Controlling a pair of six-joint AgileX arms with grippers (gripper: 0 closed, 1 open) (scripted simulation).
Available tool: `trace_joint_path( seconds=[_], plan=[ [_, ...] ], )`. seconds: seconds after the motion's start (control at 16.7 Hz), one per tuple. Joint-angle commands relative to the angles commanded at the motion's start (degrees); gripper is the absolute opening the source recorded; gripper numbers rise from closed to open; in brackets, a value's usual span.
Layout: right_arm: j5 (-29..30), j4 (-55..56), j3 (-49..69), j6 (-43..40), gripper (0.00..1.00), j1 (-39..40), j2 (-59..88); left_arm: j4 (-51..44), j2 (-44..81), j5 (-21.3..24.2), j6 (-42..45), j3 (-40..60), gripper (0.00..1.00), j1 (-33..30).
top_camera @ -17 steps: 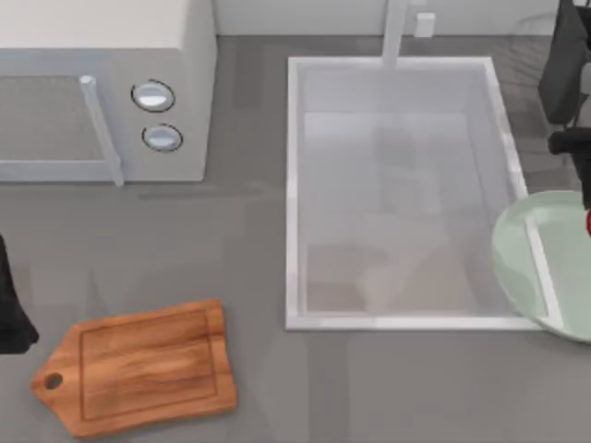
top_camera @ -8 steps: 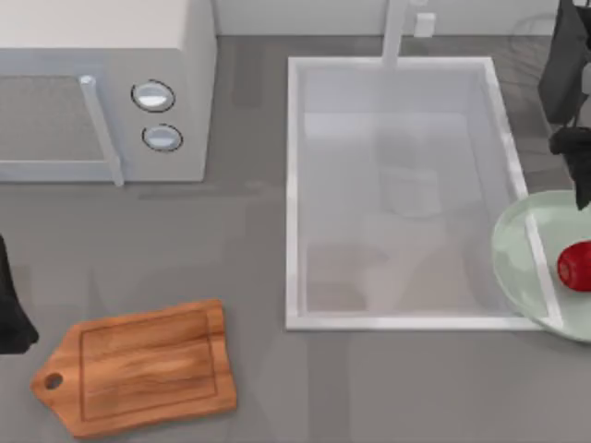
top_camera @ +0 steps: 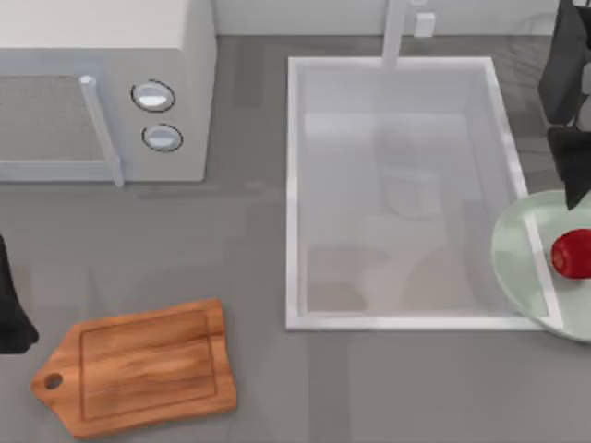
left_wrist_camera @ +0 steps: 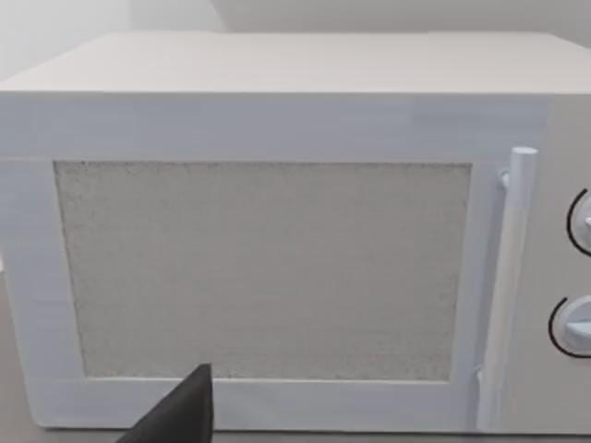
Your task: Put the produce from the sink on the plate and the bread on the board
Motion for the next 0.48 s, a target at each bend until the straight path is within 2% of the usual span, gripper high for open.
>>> trace_joint_path(
  seconds=[0.24,0.48],
  plan=[
    [0.0,1.17,-1.4,-0.08,1.0,0.03,-1.62,0.0,0.0,0.0,0.0,0.0,1.0,0.0],
    [-0.01,8.09,-9.81,-0.6,1.0,-0.41,-11.53,0.0,0.0,0.0,0.0,0.0,1.0,0.0]
  ],
)
